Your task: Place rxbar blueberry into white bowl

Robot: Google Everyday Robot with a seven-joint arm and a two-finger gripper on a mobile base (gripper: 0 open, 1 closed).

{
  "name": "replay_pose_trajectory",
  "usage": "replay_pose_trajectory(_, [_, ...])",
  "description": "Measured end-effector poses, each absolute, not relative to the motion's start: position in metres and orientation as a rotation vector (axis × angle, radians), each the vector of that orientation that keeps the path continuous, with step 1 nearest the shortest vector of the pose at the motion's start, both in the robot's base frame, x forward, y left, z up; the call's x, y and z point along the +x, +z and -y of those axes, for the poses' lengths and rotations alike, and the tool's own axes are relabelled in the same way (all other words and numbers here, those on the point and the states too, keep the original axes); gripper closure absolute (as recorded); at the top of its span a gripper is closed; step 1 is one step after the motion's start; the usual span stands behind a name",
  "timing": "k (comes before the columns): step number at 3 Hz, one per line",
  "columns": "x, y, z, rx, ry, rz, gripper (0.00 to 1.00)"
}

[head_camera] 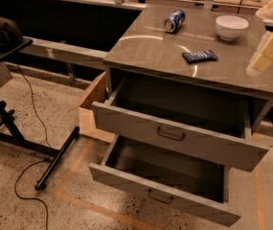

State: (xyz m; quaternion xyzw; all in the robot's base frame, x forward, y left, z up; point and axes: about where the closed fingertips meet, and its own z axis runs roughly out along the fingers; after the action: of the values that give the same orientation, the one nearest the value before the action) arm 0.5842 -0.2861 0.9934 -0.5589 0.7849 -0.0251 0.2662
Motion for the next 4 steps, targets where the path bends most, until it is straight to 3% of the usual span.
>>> replay_pose_trajectory(4, [0.705, 0.941, 0.303, -1.091, 0.102, -1.884, 0.00])
